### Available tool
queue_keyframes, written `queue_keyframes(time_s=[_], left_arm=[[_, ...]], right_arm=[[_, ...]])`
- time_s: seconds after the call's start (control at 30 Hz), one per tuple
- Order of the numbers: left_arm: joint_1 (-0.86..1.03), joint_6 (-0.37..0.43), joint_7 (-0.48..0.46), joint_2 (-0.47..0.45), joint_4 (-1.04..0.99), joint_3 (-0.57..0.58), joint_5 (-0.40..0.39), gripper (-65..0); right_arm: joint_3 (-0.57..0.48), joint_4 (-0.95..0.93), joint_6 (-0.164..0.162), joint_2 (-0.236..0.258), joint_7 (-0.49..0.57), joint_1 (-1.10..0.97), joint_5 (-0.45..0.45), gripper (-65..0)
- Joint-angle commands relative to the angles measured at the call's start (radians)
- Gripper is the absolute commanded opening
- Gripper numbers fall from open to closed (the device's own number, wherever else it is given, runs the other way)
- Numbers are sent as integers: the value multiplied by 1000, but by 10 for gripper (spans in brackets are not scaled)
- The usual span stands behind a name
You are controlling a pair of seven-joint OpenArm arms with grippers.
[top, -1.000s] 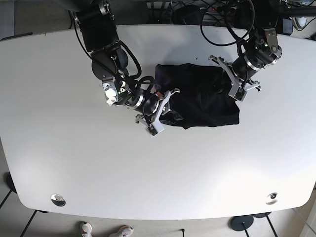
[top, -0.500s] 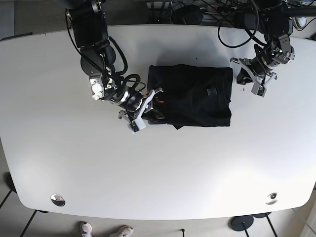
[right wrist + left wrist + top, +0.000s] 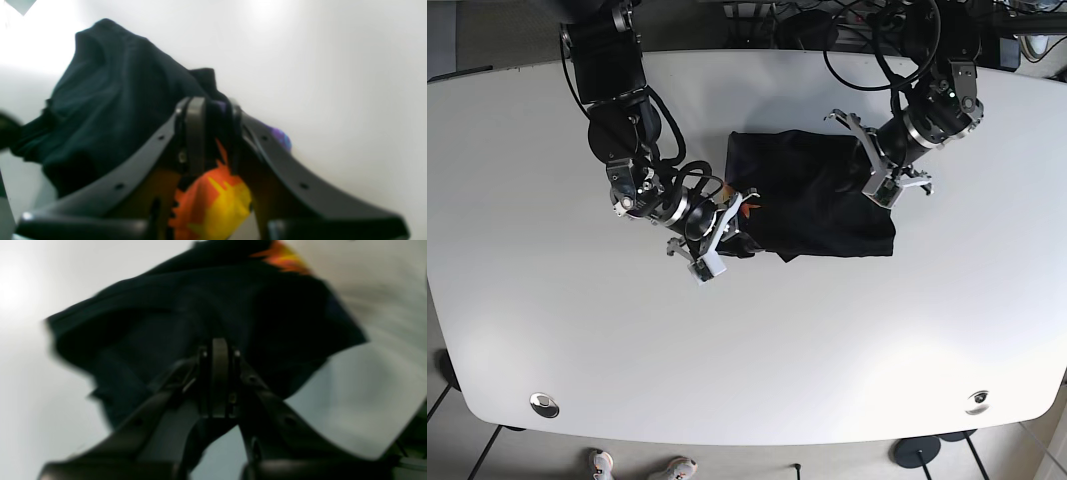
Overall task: Fold the T-shirt properly
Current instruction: 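Tuck and square the folded shirt edges with both grippers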
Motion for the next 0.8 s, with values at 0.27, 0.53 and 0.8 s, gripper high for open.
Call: queue_keyframes(time_s=[0.27,0.53,0.8], left_arm=[[-35,0,-61,-96,-313,-59,-11,-650],[-34,0,-79,-124,-267,-170,-19,-650],[11,0,-78,-79,-127,-198,-8,-650]], right_arm=[[2,-165,17,35,137,22,18,-556],[7,-10,17,55,79,7,27,-556],[5,130,6,47,1,39,18,-556]])
